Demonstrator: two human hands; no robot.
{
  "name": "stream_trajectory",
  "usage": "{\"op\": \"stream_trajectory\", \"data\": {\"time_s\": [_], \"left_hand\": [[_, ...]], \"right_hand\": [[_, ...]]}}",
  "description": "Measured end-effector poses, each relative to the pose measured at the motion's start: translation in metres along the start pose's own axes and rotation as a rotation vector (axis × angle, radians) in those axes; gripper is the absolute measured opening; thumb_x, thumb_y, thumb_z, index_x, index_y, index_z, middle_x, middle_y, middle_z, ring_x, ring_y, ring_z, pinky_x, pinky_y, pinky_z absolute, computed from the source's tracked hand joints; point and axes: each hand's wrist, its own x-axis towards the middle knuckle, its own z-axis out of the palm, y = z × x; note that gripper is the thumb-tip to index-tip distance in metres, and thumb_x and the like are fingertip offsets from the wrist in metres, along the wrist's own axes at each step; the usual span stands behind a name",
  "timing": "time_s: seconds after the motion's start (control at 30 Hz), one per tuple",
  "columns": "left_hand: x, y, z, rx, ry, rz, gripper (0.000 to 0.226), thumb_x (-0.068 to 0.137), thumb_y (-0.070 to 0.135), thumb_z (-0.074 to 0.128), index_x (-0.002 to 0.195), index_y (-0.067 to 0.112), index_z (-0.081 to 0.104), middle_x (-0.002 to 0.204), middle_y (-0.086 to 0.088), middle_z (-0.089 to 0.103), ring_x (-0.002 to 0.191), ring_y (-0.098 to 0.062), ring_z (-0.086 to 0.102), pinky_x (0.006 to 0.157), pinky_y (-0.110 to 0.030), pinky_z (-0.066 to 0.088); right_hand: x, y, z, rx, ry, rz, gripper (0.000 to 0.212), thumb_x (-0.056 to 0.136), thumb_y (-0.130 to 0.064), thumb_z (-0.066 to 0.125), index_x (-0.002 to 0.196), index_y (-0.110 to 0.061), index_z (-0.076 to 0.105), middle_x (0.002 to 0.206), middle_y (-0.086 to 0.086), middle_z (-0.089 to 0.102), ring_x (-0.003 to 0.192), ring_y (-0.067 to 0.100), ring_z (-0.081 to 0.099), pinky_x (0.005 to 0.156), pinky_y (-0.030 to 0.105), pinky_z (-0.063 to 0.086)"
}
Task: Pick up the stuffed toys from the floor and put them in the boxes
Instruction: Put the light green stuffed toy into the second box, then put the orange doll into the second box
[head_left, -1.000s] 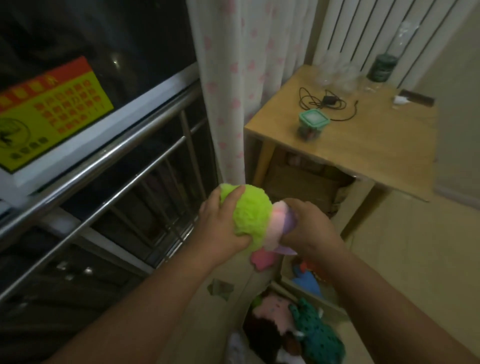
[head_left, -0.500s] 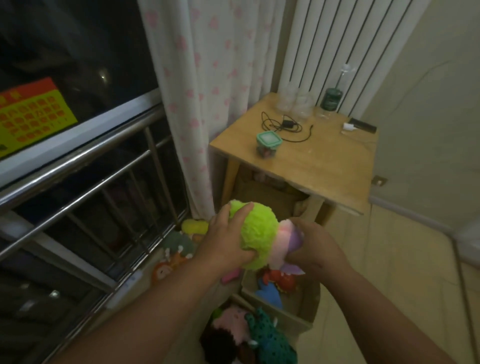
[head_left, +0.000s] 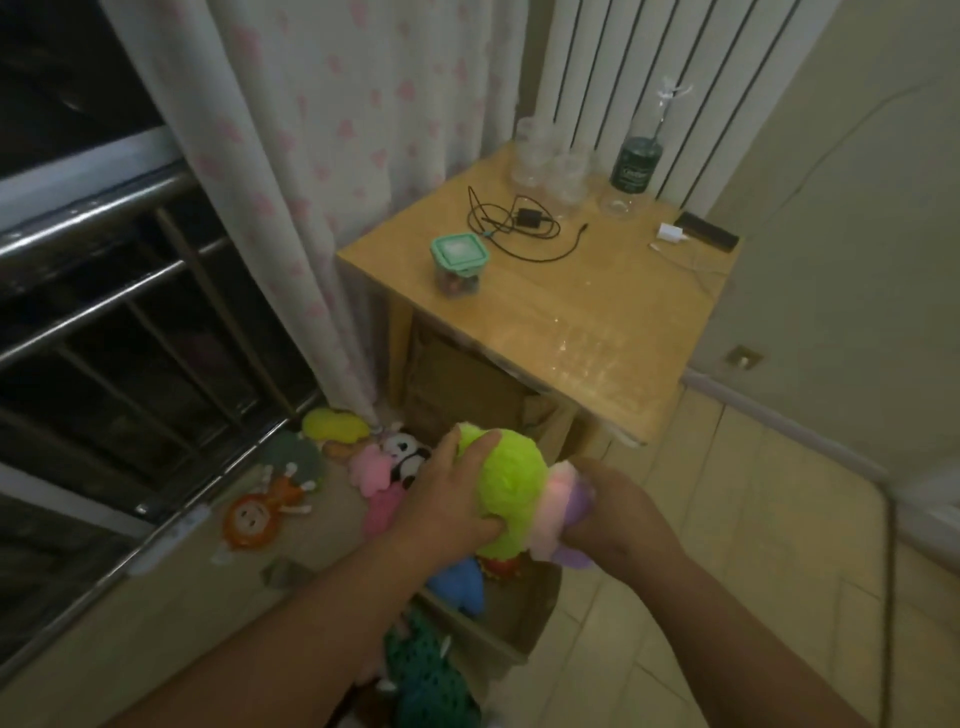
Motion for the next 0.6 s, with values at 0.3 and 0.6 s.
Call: {"op": "stream_trajectory", "data": {"time_s": [0.3,0.6], "left_hand": [[0.017,-0.003,-0.014,-0.009,0.045,0.007,0.08,0.082,0.041,0.068,0.146,0.045,0.019,0.16,0.008,0.004,0.144,-0.018,0.015,0.11,-0.03,0.025],[0.0,-0.017,-0.05,0.008,0.125,0.007,0.075,0.081,0.042,0.067,0.144,0.043,0.025,0.159,0.007,0.011,0.143,-0.018,0.02,0.11,-0.032,0.024]], "right_hand": [[0.021,-0.005,-0.007,0.0,-0.011,0.05,0.072,0.079,-0.033,0.07,0.143,-0.027,0.039,0.146,0.001,0.045,0.127,0.02,0.049,0.098,0.03,0.042],[0.008,-0.047,-0.014,0.09,0.09,-0.041,0.056,0.086,-0.036,0.064,0.139,-0.029,0.046,0.138,-0.003,0.053,0.122,0.019,0.053,0.096,0.032,0.044]]}}
